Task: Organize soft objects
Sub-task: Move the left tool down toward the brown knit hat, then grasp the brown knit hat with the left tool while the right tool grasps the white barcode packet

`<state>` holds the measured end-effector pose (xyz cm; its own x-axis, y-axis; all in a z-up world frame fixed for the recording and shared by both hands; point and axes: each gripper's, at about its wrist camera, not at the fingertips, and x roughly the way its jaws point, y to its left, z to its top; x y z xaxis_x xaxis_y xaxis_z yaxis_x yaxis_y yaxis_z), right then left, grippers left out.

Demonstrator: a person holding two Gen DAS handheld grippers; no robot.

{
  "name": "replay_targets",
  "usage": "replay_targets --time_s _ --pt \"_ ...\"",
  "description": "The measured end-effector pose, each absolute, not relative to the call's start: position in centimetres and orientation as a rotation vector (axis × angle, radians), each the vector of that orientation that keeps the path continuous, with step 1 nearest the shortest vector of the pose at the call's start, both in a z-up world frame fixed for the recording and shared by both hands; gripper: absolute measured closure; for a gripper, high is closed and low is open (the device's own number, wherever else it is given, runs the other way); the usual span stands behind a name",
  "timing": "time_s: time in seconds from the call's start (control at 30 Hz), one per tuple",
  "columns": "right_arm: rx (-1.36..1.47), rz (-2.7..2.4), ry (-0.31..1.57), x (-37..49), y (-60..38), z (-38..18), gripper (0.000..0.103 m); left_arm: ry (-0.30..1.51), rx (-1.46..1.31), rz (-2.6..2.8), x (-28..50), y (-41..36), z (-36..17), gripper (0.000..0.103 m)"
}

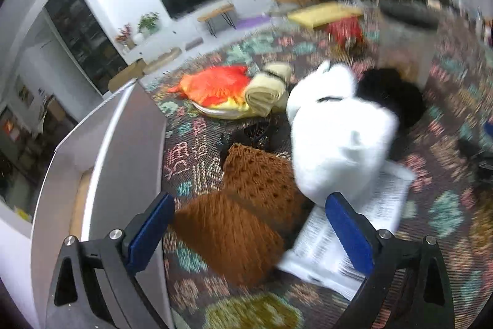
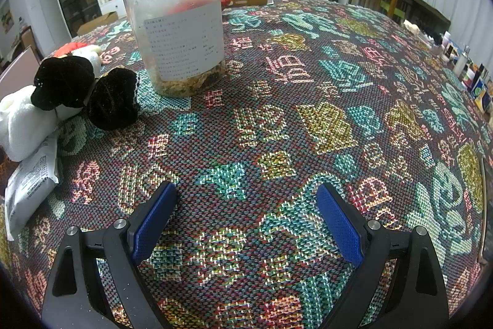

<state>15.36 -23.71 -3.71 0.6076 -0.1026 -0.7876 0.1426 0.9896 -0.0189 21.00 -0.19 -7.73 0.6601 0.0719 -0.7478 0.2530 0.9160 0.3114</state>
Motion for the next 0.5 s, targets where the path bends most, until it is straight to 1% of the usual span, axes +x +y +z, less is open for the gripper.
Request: replay_targets --time_s 0.07,0.13,0.2,0.43,0.5 --pt "0.047 -0.142 0.907 15.4 -23.7 -3.7 0.009 0.910 0.381 -0.119 22.7 0.7 -8.8 0.004" --pt "0.047 -0.142 0.907 15.4 -23.7 -3.7 0.009 0.955 0.262 -0.158 23.6 2.2 -9.6 0.003" --pt "0.047 -0.141 0.906 15.4 -23.7 -3.7 0.009 0.974 0.205 -0.179 23.7 2.8 -10.2 0.003" --pt "0.046 -0.141 0.906 15.4 -23.7 -3.7 0.009 0.995 0.147 -0.156 23.4 3.7 -10.9 0.004" --pt "0.046 -0.141 0.906 15.4 -23.8 -3.7 0.008 1.003 0.195 -0.143 23.6 3.1 -11.3 0.004"
